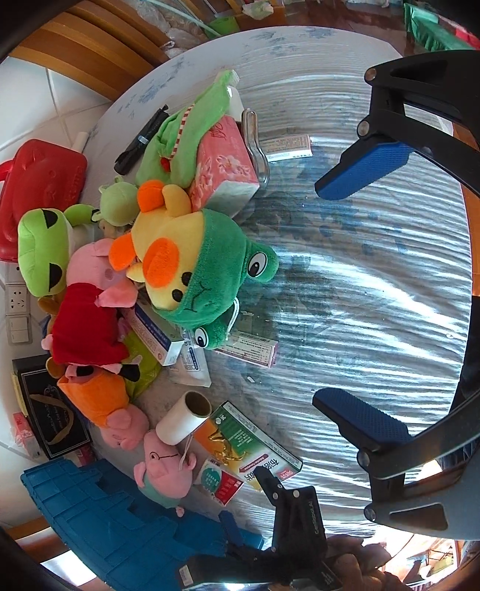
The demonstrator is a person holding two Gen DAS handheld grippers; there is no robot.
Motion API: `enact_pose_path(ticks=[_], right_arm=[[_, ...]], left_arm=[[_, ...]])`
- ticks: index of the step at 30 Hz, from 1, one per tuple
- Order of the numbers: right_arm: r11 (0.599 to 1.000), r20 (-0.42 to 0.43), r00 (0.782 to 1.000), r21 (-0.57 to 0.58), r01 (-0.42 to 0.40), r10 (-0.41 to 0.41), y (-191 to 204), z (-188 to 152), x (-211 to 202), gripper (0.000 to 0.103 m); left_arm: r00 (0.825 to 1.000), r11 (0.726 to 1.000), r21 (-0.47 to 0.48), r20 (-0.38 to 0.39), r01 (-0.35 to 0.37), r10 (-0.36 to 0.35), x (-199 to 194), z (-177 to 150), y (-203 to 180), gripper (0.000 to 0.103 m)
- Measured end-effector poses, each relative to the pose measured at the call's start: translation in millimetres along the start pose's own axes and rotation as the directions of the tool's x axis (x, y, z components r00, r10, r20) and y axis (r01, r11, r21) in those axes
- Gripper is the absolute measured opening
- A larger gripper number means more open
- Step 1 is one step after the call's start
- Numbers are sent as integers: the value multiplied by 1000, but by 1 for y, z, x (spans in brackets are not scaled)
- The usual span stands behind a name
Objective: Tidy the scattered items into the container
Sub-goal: 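Grasp the green-gold ibuprofen box with the left tool while the right tool approaches a narrow white box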
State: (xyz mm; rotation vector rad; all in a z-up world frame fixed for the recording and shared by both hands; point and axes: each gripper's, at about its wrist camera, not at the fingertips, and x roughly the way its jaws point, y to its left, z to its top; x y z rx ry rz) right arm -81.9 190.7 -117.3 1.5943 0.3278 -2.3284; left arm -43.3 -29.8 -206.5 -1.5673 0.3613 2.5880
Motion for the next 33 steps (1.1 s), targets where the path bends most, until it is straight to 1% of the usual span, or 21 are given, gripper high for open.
enact_pose_path(ticks=[1, 3, 7, 12, 14, 16, 19, 22, 24, 25, 26, 27, 30, 32, 33], right_arm=[[1000, -9, 1000, 0, 1, -1, 3, 0, 5, 103], [1000, -21, 1000, 9, 2, -1, 8, 1, 12, 103], [1000, -41, 999, 21, 1, 0, 19, 3, 21, 103], [1000, -65, 998, 18, -1, 3, 31, 5, 32, 103], [1000, -69, 998, 15, -1, 2, 36, 7, 35, 103], [1000, -72, 997, 16, -1, 2, 40, 9, 37, 103], [1000, -76, 997, 10, -2, 2, 45, 12, 38, 103], [1000, -80, 997, 5, 1, 0, 49, 13, 40, 103], [1000, -84, 996, 4, 2, -1, 50, 14, 42, 103], [1000, -88, 996, 2, 3, -3, 50, 14, 44, 103], [1000, -91, 996, 2, 4, -4, 50, 14, 46, 103], [1000, -94, 996, 0, 4, -4, 51, 14, 48, 103], [1000, -98, 995, -1, 4, -4, 51, 15, 52, 103], [1000, -96, 995, -2, 3, -3, 52, 17, 53, 103], [1000, -94, 996, -5, 1, -2, 53, 17, 53, 103]], left_arm=[[1000, 1000, 9, -7, 1, -1, 9, -1, 2, 103], [999, 999, 16, -18, 31, -31, 22, -3, 4, 103], [998, 996, 66, -36, 62, -60, 42, -11, 3, 103], [991, 990, 54, -5, 131, -131, 44, -14, 9, 103], [987, 986, 38, -10, 163, -163, 45, -14, 12, 103], [984, 984, 35, -15, 177, -177, 45, -13, 14, 103], [985, 981, 89, -19, 171, -170, 45, -16, 6, 103], [994, 980, 166, -11, 112, -111, 46, -21, -5, 103], [995, 979, 180, -16, 96, -95, 46, -22, -9, 103], [995, 979, 177, -15, 99, -98, 44, -22, -10, 100], [995, 980, 174, -11, 97, -97, 41, -22, -10, 93], [994, 979, 173, -20, 112, -110, 40, -22, -11, 88], [992, 979, 163, -32, 125, -122, 39, -23, -12, 89], [991, 982, 137, -40, 133, -128, 42, -26, -8, 93], [990, 984, 112, -45, 137, -132, 44, -27, -5, 99]])
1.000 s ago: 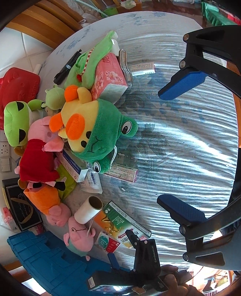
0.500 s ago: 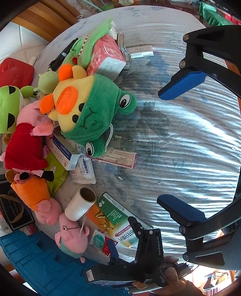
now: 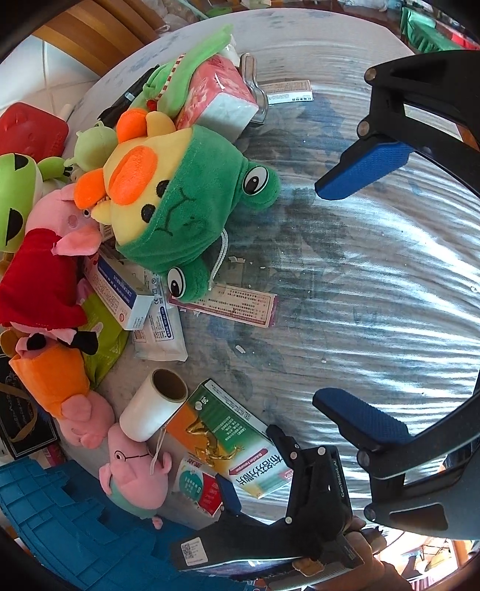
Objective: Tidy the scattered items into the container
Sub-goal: 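Grasp the green-gold ibuprofen box with the left tool while the right tool approaches a narrow white box, then close the right tool on the narrow white-and-red medicine box and lift it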
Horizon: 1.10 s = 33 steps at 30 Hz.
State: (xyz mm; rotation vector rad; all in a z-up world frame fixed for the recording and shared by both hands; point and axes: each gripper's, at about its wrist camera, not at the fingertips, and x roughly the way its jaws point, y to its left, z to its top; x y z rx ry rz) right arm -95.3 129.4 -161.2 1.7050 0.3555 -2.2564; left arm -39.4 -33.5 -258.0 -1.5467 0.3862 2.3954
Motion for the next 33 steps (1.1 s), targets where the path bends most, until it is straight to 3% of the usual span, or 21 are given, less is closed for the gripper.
enact_pose_path(ticks=[4, 6, 13, 19, 20, 22, 27, 29, 31, 33], right_arm=[[1000, 7, 1000, -8, -2, 2, 0, 1, -1, 103], [1000, 3, 1000, -9, -1, 1, -1, 0, 0, 103], [1000, 11, 1000, -13, 6, -6, 2, 3, 13, 103], [1000, 49, 999, -3, 11, -11, 14, 17, 37, 102], [1000, 54, 998, 1, 22, -22, 15, 19, 43, 100], [999, 49, 998, 13, 32, -33, 16, 23, 55, 82], [998, 24, 998, 38, 56, -57, 15, 28, 81, 62], [997, 40, 997, 39, 62, -64, 15, 30, 83, 59], [998, 52, 998, 32, 47, -48, 18, 32, 82, 31], [998, 50, 998, 34, 44, -45, 19, 32, 80, 31]], left_arm=[[999, 999, -45, -16, 31, -31, 1, -2, 7, 102], [999, 998, -34, -10, 45, -45, -4, -2, 2, 89], [999, 998, -48, 13, 33, -33, -34, -12, -5, 88], [999, 997, -75, 41, 17, -14, -56, -23, 13, 88], [999, 997, -77, 44, 14, -11, -59, -22, 16, 88], [999, 996, -88, 54, 9, -5, -58, -9, 23, 88], [996, 995, -100, 87, 5, 4, -66, -11, 24, 88], [995, 994, -109, 96, 4, 6, -75, -15, 25, 88], [995, 993, -116, 98, 2, 10, -81, -18, 26, 88], [995, 992, -125, 100, -2, 15, -84, -20, 27, 88]])
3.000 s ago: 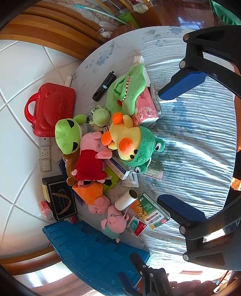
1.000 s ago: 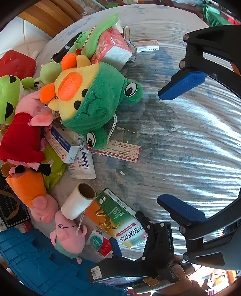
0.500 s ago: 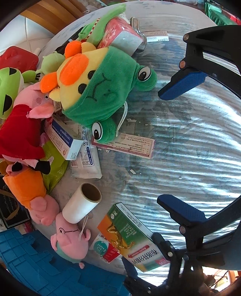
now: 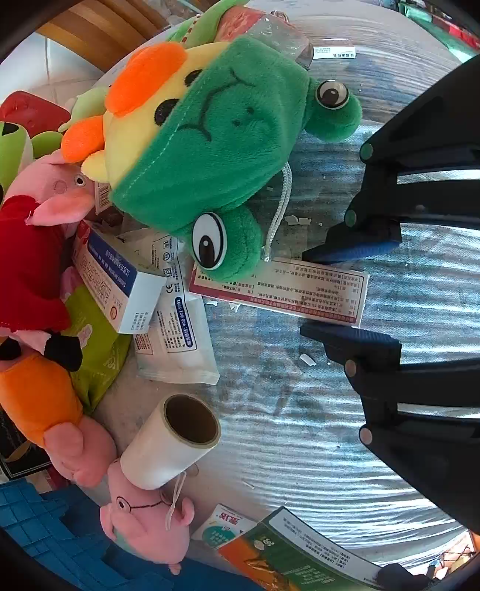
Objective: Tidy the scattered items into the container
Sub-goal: 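Close the right tool on the narrow white-and-red medicine box and lift it, then carry the ibuprofen box in the left tool while the right tool carries the white box to the blue crate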
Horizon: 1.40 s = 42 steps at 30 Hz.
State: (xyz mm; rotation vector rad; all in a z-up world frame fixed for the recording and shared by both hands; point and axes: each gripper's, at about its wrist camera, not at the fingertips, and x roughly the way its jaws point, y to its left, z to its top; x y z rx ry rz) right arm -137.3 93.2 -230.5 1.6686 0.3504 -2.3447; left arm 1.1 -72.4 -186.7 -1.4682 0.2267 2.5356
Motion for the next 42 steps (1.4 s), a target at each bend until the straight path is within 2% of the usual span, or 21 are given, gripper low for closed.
enact_pose_path(ticks=[6, 16, 19, 24, 31, 42], right_arm=[[999, 1, 999, -17, -51, 51, 1, -6, -16, 29], [994, 45, 995, -69, -84, 87, -4, -13, -64, 28], [992, 69, 993, -84, -89, 95, -15, -23, -89, 28], [991, 119, 987, -97, -93, 105, -31, -20, -137, 28], [989, 200, 974, -127, -82, 107, -39, -14, -195, 28], [988, 301, 947, -137, -75, 114, -69, -15, -271, 28]], left_arm=[[1000, 1000, -14, 17, -15, 16, -10, 2, 0, 88], [998, 999, -31, 54, -44, 45, -32, 11, -9, 88], [995, 998, -38, 79, -50, 53, -46, 17, -14, 88], [989, 997, -50, 130, -56, 62, -72, 30, -22, 88], [974, 994, -61, 207, -85, 96, -113, 54, -38, 88], [936, 988, -93, 322, -120, 144, -178, 84, -61, 88]])
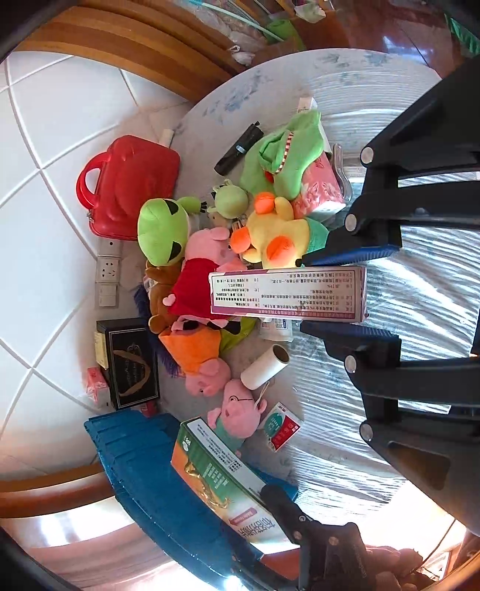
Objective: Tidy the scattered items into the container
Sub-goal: 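Carry the ibuprofen box in the left tool while the right tool carries the white box to the blue crate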
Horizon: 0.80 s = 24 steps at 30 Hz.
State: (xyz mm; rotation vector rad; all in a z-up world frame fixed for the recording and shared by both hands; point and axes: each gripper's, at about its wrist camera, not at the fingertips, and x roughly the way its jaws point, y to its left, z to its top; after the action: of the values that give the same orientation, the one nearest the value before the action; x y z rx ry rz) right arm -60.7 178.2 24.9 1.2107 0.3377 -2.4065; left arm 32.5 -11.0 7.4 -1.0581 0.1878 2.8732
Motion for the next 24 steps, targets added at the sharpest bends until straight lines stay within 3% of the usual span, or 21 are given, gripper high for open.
enact_pose_path(ticks=[13, 24], right_arm=[[1000, 55, 998, -15, -12, 13, -3, 1, -35, 28], [1000, 61, 998, -21, 22, -21, 27, 18, -39, 28]], left_arm=[[996, 998, -34, 66, -53, 55, -38, 29, 3, 88], [995, 999, -31, 93, -18, 21, -43, 36, 38, 88]])
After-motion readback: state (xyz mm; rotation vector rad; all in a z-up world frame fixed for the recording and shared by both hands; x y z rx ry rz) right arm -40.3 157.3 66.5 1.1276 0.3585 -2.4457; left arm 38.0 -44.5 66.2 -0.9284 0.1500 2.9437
